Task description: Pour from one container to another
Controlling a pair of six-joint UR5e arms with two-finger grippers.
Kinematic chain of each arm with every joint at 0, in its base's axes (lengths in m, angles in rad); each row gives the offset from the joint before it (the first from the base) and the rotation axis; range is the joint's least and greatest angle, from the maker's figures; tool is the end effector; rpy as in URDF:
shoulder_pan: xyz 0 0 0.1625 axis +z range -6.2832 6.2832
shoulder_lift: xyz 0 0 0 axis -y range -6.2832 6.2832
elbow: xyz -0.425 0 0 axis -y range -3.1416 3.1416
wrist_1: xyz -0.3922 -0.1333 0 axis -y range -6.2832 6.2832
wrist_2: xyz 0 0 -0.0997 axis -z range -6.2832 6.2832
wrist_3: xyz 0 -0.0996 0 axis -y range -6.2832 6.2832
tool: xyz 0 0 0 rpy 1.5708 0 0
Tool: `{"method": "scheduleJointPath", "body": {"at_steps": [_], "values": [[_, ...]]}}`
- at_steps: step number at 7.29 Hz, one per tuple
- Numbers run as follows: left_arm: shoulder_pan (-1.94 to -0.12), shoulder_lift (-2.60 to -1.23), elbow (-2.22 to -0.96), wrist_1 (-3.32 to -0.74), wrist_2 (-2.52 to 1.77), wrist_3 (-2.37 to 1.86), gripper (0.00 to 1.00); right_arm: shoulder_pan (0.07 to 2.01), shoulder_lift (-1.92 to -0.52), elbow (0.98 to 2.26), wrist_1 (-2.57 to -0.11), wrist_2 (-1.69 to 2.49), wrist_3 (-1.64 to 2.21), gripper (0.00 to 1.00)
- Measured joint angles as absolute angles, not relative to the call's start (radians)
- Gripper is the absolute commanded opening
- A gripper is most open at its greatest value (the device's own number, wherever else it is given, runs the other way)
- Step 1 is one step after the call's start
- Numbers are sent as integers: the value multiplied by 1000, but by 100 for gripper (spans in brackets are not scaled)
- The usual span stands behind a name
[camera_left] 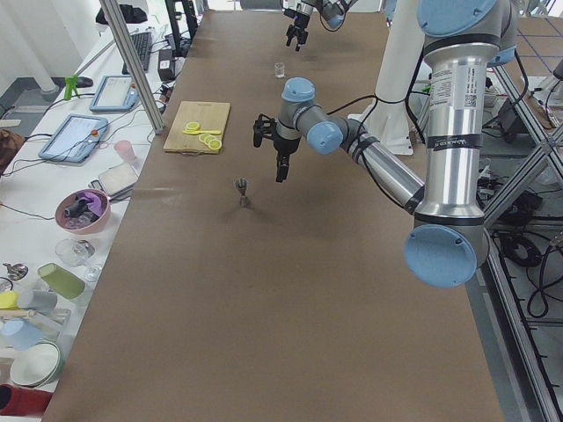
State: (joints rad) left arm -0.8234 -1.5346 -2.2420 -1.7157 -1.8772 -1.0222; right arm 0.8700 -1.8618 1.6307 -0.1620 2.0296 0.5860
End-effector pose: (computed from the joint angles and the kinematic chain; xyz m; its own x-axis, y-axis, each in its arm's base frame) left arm 0.2220 -0.3915 0.3520 0.7018 -0.0259 -0.7119 0.2216 0.9577 0.1837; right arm -0.1772 -0.3483 0.6016 0.4878 -0.5803 0.6522 -0.0273 0.7366 0.6758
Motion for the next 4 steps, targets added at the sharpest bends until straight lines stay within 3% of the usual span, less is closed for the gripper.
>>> {"method": "scheduleJointPath", "body": {"at_steps": [4], "values": [[-558, -1477, -2224, -1865, -1411, -1218, 99, 883, -1776, 1533, -105, 2069, 397, 100]]}}
